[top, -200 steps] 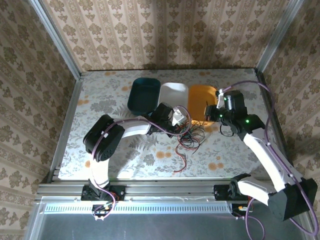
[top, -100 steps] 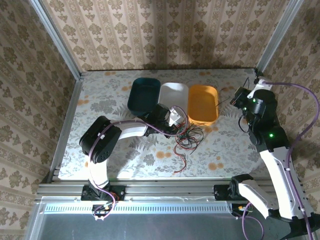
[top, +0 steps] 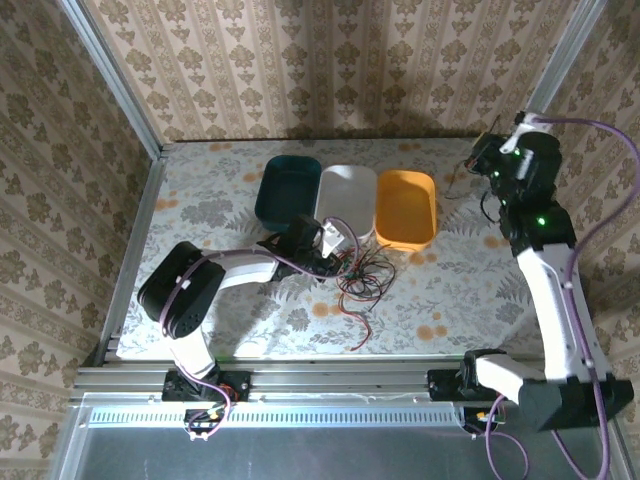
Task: Untangle the cables
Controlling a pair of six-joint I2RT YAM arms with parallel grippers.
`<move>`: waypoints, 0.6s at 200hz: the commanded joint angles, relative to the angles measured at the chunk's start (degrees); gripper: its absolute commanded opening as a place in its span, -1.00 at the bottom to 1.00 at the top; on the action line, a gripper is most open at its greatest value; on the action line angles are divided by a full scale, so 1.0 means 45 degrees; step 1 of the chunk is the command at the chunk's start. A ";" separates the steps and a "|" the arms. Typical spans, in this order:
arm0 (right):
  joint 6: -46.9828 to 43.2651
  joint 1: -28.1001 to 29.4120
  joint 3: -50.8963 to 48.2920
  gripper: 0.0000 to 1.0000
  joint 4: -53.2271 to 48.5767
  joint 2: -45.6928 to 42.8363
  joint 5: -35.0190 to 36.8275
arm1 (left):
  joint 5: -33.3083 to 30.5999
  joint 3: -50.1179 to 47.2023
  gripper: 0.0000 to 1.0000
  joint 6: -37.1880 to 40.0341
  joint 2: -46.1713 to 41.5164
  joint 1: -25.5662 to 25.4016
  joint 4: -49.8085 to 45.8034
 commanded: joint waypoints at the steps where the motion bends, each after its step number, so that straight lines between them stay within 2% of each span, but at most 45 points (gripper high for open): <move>1: 0.0553 -0.0046 -0.0229 -1.00 0.0158 0.1092 -0.1483 | 0.0863 0.0294 -1.00 -0.0907 -0.0087 0.0378 -0.0363; 47: 0.0764 0.0682 -0.0731 -0.97 0.0454 0.3858 -0.2284 | -0.0125 0.0024 -1.00 -0.0966 -0.0287 0.0363 0.0032; 97: 0.0628 0.1808 -0.0441 -0.90 -0.1712 0.6949 -0.1620 | -0.0584 0.0076 -1.00 -0.0976 -0.0426 0.0349 0.0102; 120: 0.0886 0.1917 -0.0185 -0.84 -0.2174 0.8071 -0.1476 | -0.0734 0.0162 -1.00 -0.0972 -0.0460 0.0343 0.0046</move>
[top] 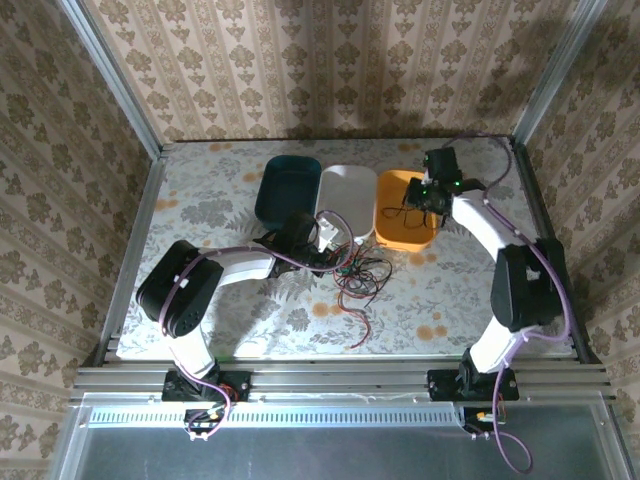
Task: Untangle the cables
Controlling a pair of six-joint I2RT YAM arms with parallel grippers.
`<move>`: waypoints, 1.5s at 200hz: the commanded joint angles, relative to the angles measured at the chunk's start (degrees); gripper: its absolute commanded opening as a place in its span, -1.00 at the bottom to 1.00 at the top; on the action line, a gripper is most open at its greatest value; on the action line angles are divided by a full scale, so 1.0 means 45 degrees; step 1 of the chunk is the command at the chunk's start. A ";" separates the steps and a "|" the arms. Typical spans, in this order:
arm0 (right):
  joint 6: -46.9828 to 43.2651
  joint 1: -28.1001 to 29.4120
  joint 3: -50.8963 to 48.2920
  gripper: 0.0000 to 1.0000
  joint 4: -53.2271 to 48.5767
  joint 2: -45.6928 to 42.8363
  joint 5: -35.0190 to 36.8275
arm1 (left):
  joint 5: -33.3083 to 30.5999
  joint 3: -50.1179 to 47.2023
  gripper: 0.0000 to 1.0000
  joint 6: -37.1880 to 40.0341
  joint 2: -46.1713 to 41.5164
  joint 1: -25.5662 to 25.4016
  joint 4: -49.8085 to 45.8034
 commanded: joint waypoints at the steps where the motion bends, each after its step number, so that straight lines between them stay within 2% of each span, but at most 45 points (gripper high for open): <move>1: 0.0289 0.0115 0.0416 -0.83 -0.1221 0.0876 0.0274 | -0.0433 0.0071 -1.00 -0.0187 -0.0453 -0.0002 0.0065; 16: 0.0359 0.0124 0.0609 -0.73 -0.1272 0.1242 0.0208 | -0.0466 0.0116 -1.00 -0.0228 -0.0456 0.0004 0.0009; 24: 0.0398 0.0131 0.0716 -0.58 -0.1293 0.1338 0.0206 | -0.0439 0.0120 -1.00 -0.0221 -0.0456 -0.0007 0.0006; 37: 0.0348 0.0139 0.0865 -0.22 -0.1322 0.1227 0.0251 | -0.0428 0.0092 -1.00 -0.0221 -0.0456 0.0001 0.0024; 51: 0.0232 0.0156 0.0882 -0.01 -0.1333 0.0765 0.0562 | -0.0429 0.0051 -1.00 -0.0261 -0.0476 -0.0006 0.0082; 67: 0.0043 0.0212 0.0689 0.10 -0.1342 -0.0119 0.1204 | -0.0410 0.0019 -1.00 -0.0272 -0.0458 0.0004 0.0128; 92: -0.0388 0.0384 -0.0034 0.13 -0.1548 -0.1735 0.1700 | -0.0379 0.0019 -1.00 -0.0269 -0.0399 -0.0005 0.0144; 109: -0.1203 0.0855 -0.0591 0.11 -0.2082 -0.2675 0.1094 | -0.0331 0.0032 -1.00 -0.0254 -0.0324 -0.0001 0.0219; 134: -0.2667 0.2215 -0.1504 0.09 -0.3177 -0.3395 -0.0837 | -0.0389 0.0058 -1.00 -0.0256 -0.0185 -0.0004 0.0333; 164: -0.2523 0.3364 -0.2861 0.05 -0.3628 -0.3185 -0.2083 | -0.0331 0.0153 -1.00 -0.0222 -0.0018 -0.0010 0.0316; 182: -0.2118 0.3456 -0.3485 0.05 -0.3257 -0.2753 -0.1975 | -0.0292 0.0179 -1.00 -0.0210 0.0032 -0.0008 0.0279; 214: -0.1799 0.3440 -0.3418 0.01 -0.3364 -0.1800 -0.0626 | -0.0365 0.0111 -1.00 -0.0195 -0.0054 -0.0032 0.0221; 245: -0.1940 0.3401 -0.3447 -0.04 -0.2889 -0.1308 -0.0468 | -0.0380 0.0131 -1.00 -0.0105 -0.0065 -0.0104 0.0051; 277: -0.1996 0.3392 -0.3320 -0.21 -0.2271 -0.0530 -0.0466 | -0.0448 0.0078 -1.00 -0.0064 -0.0143 -0.0161 0.0045; 286: -0.2029 0.3383 -0.3247 -0.37 -0.2130 -0.0353 -0.0406 | -0.0448 0.0076 -1.00 -0.0052 -0.0144 -0.0177 0.0011; 300: -0.2108 0.3362 -0.3089 -0.74 -0.2082 -0.0219 -0.0285 | -0.0419 0.0079 -1.00 -0.0033 -0.0144 -0.0182 -0.0057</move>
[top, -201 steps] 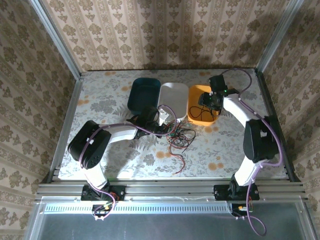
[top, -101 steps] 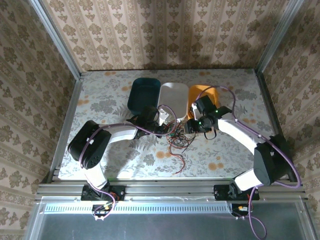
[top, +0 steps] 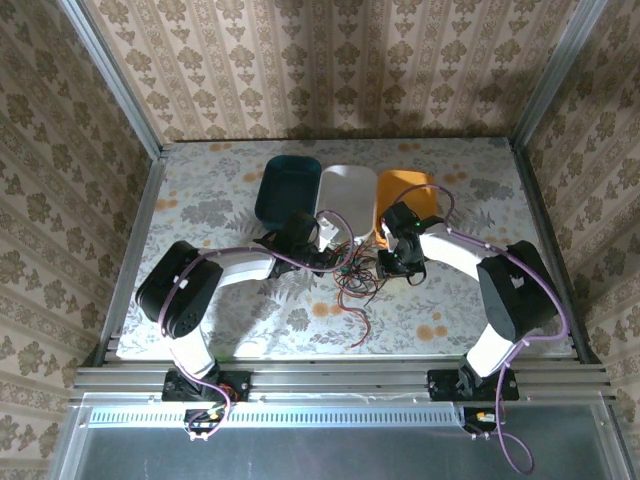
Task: Untangle the cables
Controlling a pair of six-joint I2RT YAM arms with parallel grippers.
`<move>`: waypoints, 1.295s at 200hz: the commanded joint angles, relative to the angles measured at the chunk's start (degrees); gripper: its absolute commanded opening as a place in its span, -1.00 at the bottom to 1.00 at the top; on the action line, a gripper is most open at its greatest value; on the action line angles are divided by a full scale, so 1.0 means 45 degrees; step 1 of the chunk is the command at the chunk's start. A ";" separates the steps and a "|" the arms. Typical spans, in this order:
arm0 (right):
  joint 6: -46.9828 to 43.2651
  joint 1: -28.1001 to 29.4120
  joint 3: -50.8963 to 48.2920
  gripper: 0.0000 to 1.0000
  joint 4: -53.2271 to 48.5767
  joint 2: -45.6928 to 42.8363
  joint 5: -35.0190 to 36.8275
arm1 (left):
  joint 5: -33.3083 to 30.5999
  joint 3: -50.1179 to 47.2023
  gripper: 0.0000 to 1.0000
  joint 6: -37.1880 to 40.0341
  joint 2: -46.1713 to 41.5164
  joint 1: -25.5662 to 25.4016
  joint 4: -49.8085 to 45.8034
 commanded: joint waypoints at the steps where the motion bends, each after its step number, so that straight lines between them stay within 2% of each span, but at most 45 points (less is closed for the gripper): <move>1: -0.0039 -0.0077 0.0483 -0.76 0.0350 0.0296 0.0402 | -0.0093 0.0088 -1.00 0.0001 -0.0080 -0.0085 -0.0084; 10: -0.0015 -0.0076 0.0495 -0.89 0.0329 0.0146 0.0692 | -0.0117 0.0068 -1.00 0.0006 -0.0080 -0.0082 -0.0107; 27: 0.0249 -0.0061 0.0219 -0.96 0.0528 -0.0759 0.1650 | -0.0123 0.0002 -1.00 0.0003 -0.0056 -0.0074 -0.0091; 67: 0.1248 -0.0076 -0.0789 -0.98 0.1336 -0.4282 0.5264 | -0.0079 -0.0059 -1.00 0.0013 0.0105 -0.0104 -0.0109; 107: 0.1622 -0.0362 -0.1019 -0.97 0.1741 -0.6548 0.7189 | -0.0035 -0.0079 -1.00 0.0053 0.0212 -0.0124 -0.0111; 189: 0.2513 -0.2897 -0.0636 -1.00 0.2519 -0.9868 0.8016 | -0.0076 -0.0103 -1.00 0.0170 0.0340 -0.0124 -0.0247; 259: 0.1987 -0.4653 0.0461 -1.00 0.3113 -1.0484 0.7838 | -0.0245 -0.0156 -1.00 0.0198 0.0388 -0.0121 -0.0209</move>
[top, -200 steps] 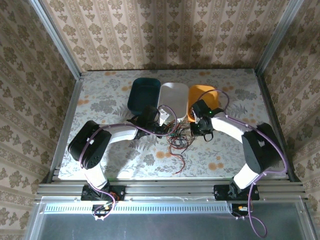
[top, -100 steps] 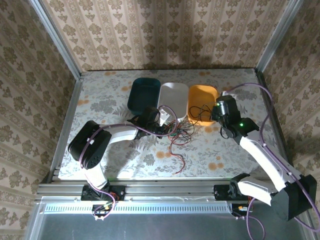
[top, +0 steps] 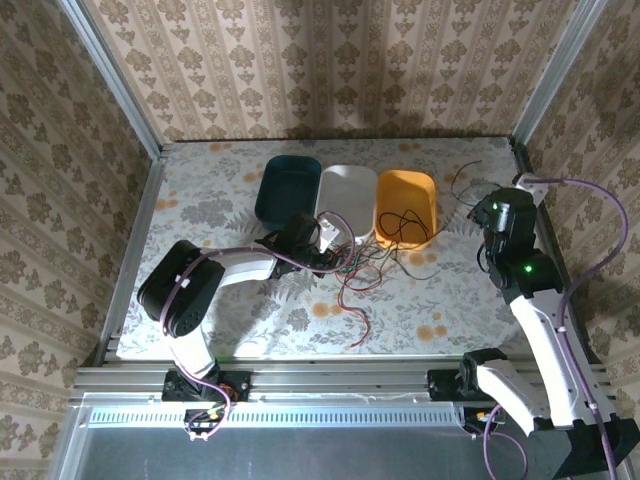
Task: Untangle the cables
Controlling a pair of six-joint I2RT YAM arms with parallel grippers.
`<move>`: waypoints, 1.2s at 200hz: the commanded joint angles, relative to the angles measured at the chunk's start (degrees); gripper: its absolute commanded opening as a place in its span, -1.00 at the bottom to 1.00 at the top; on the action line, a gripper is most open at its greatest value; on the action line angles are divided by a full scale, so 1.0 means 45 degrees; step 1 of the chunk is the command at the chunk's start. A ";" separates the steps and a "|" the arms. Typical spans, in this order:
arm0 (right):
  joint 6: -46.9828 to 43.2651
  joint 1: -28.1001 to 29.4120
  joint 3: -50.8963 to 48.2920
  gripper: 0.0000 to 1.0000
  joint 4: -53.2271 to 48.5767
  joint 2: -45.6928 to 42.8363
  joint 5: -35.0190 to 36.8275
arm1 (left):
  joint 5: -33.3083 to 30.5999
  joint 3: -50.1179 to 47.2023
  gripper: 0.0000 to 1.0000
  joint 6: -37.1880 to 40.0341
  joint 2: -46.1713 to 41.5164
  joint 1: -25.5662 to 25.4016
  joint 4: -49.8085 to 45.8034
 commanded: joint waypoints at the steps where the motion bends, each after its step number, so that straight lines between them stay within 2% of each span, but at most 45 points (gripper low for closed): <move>1: -0.0248 -0.0318 0.0779 -1.00 0.0740 -0.0246 0.0451 | -0.0225 -0.0156 -1.00 0.0195 0.0248 -0.0055 -0.0213; 70: -0.0769 -0.1216 0.1611 -1.00 0.0821 -0.0324 0.0257 | -0.0437 -0.0323 -1.00 0.0227 0.0210 -0.0056 -0.0287; 89: -0.0449 -0.1838 0.1718 -1.00 0.0567 -0.0372 -0.0011 | -0.0614 -0.0462 -1.00 0.0336 0.0123 -0.0056 -0.0409; 107: 0.0050 -0.2604 0.1820 -1.00 0.0327 -0.0339 -0.0644 | -0.0916 -0.0641 -1.00 0.0367 0.0016 -0.0037 -0.0397; 122: 0.0379 -0.3105 0.1884 -1.00 0.0222 -0.0124 -0.1898 | -0.1036 -0.0709 -1.00 0.0339 -0.0078 -0.0024 -0.0400; 153: 0.0368 -0.3028 0.1459 -1.00 0.0573 0.0152 -0.4107 | -0.0641 -0.0479 -1.00 0.0605 -0.0418 -0.0150 -0.0327; 168: 0.0327 -0.2680 0.1272 -1.00 0.0453 0.0192 -0.4590 | -0.0390 -0.0215 -1.00 0.0733 -0.0762 -0.0250 -0.0393; 182: 0.0285 -0.2189 0.1046 -1.00 0.0300 0.0146 -0.4823 | -0.0259 0.0072 -0.77 0.0875 -0.1181 -0.0438 -0.0428; 189: 0.0286 -0.1908 0.0892 -1.00 0.0267 0.0089 -0.4874 | -0.0187 0.0231 -0.51 0.0990 -0.1387 -0.0530 -0.0423; 205: 0.0337 -0.1095 0.0575 -1.00 0.0223 0.0001 -0.4721 | -0.0085 0.0820 -0.08 0.1248 -0.1711 -0.0751 -0.0659; 223: 0.0684 -0.0257 0.0324 -1.00 0.0293 0.0047 -0.4281 | 0.0150 0.1745 0.12 0.1626 -0.1803 -0.0996 -0.1161; 240: 0.1127 0.0409 0.0241 -1.00 0.0617 0.0153 -0.3967 | 0.0358 0.2562 0.19 0.2056 -0.1697 -0.1322 -0.1522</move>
